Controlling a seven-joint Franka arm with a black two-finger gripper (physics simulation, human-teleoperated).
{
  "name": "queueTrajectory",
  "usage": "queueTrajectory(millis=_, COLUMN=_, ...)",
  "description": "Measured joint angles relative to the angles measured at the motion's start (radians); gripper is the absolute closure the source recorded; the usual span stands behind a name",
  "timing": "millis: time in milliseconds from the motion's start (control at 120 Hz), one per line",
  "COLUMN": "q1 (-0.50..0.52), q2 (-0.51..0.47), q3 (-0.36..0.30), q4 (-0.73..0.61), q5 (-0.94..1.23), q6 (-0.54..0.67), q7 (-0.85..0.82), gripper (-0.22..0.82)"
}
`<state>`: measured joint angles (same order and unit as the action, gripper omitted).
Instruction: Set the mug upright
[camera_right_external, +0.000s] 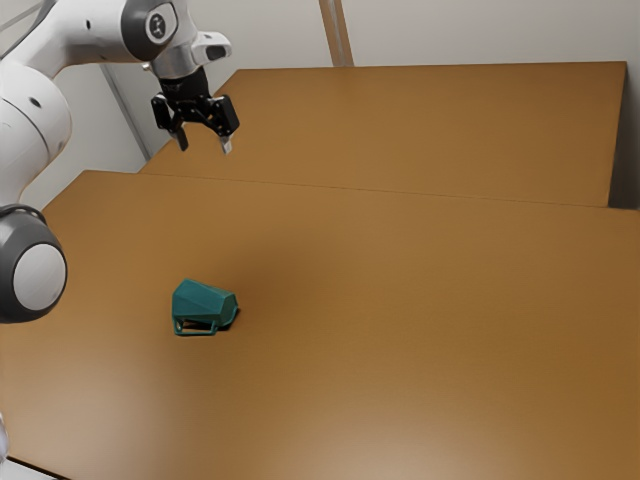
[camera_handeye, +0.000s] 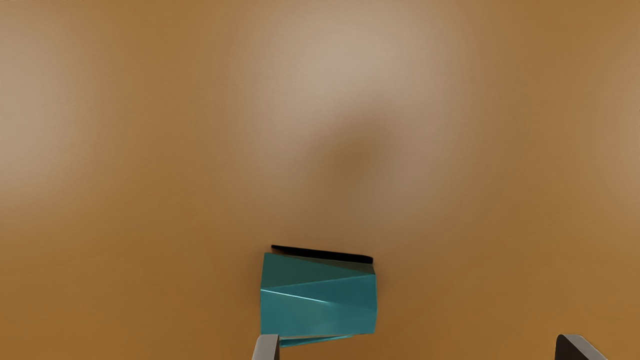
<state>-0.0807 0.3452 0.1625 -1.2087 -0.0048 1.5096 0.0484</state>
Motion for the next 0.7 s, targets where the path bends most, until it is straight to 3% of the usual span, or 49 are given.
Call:
queueTrajectory(millis=258, q1=0.009, q2=-0.040, q3=0.006, q4=-0.063, q5=-0.003, q6=0.001, q7=0.003, gripper=0.00)
queueTrajectory(millis=492, q1=0.029, q2=-0.296, q3=0.021, q4=-0.481, q5=-0.059, q6=0.044, q7=0.007, gripper=0.00)
queueTrajectory(millis=700, q1=-0.005, q2=-0.409, q3=0.191, q4=-0.724, q5=-0.178, q6=0.102, q7=0.070, gripper=0.00)
